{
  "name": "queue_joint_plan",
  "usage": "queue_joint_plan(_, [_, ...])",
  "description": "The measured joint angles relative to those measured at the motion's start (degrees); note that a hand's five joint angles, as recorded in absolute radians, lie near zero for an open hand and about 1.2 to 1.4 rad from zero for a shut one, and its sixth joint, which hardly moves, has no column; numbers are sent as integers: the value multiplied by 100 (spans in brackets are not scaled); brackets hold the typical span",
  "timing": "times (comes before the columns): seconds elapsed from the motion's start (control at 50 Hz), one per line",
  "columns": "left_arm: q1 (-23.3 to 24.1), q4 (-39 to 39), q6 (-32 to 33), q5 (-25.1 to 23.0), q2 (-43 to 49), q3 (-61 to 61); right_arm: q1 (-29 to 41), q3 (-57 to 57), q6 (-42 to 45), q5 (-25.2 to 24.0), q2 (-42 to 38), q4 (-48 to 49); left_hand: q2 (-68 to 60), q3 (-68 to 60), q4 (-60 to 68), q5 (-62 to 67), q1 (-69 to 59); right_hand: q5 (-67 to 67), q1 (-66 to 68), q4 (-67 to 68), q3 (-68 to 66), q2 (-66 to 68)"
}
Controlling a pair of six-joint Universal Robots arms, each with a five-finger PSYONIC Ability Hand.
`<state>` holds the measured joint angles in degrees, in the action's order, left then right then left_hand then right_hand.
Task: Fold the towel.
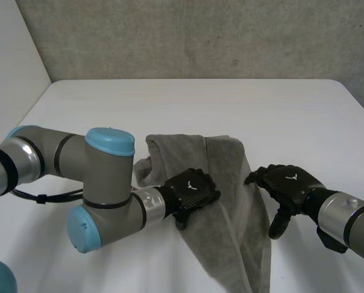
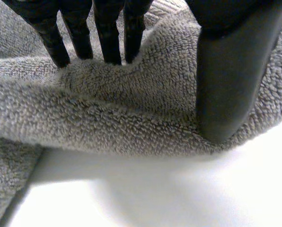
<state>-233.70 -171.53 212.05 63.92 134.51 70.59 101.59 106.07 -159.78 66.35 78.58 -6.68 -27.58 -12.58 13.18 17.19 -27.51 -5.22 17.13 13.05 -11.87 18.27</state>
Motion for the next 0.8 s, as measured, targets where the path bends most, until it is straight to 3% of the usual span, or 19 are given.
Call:
queue_joint_plan(0.1, [28, 23, -48, 128, -220, 67, 15, 9, -1, -1, 1, 1, -3448, 0, 0, 3412, -3415, 0, 0, 0, 0, 0])
queue_joint_plan(0.16, [34, 20, -78, 272, -374, 147, 35, 20, -1, -1, 1, 2, -4375, 0, 0, 4537, -4522, 0, 0, 0, 0, 0])
queue_joint_plan(0.36, [59, -330, -341, 857, -951, 520, 83, 81, -1, -4, 0, 13, -4518, 0, 0, 4854, -4680, -35, 9, 0, 0, 0])
queue_joint_plan(0.52, [38, -546, -650, 1092, -1316, 859, 153, 149, -126, -33, 22, -30, -4538, 0, 0, 4856, -4699, -1023, 687, 0, 0, 588])
queue_joint_plan(0.64, [30, -683, -806, 1322, -1568, 1255, 388, 141, -1005, -154, -63, -81, -4538, 0, 0, 4856, -4700, -1011, 687, 0, 0, 588])
queue_joint_plan(0.8, [114, -786, -1194, 1703, -1845, 1731, 619, -76, -2684, -810, -456, -102, -4538, 0, 0, 4856, -4701, -748, 635, 0, 0, 570])
